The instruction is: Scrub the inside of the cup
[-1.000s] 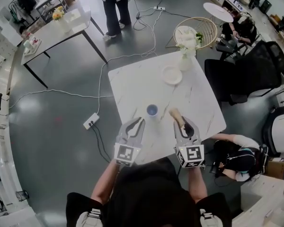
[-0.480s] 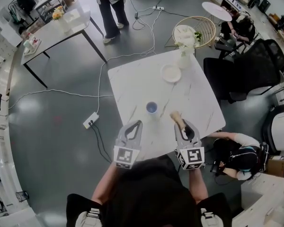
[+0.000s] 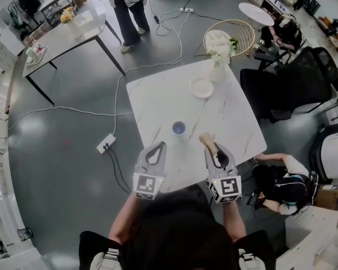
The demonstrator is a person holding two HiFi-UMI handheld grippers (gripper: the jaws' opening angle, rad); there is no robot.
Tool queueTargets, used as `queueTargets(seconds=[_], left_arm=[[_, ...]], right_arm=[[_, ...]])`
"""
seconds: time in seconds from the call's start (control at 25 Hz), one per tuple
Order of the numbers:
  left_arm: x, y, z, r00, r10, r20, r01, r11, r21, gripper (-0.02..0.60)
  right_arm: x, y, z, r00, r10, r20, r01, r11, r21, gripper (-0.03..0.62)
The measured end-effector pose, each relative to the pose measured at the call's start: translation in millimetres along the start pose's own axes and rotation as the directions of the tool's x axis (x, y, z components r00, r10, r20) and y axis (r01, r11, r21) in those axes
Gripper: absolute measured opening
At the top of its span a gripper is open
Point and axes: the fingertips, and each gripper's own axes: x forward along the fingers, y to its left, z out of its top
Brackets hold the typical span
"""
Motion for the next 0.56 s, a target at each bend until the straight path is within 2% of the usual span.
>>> queueTargets(seconds=[0.16, 0.56], left_arm=[[1.7, -1.1, 0.4, 1.0, 0.004, 0.002, -0.004, 1.0, -0.015, 0.008], [5.2, -7.1, 1.0, 1.0, -0.004, 0.008, 0.004, 1.0, 0.001, 0.008]], right_arm=[[-0.5, -0.5, -0.4, 1.0, 0.006, -0.001, -0.006, 1.0, 0.003, 0.11], [-1.5, -2.9, 0.4, 1.0, 0.009, 0.001, -0.009, 1.0, 0.004, 0.11]])
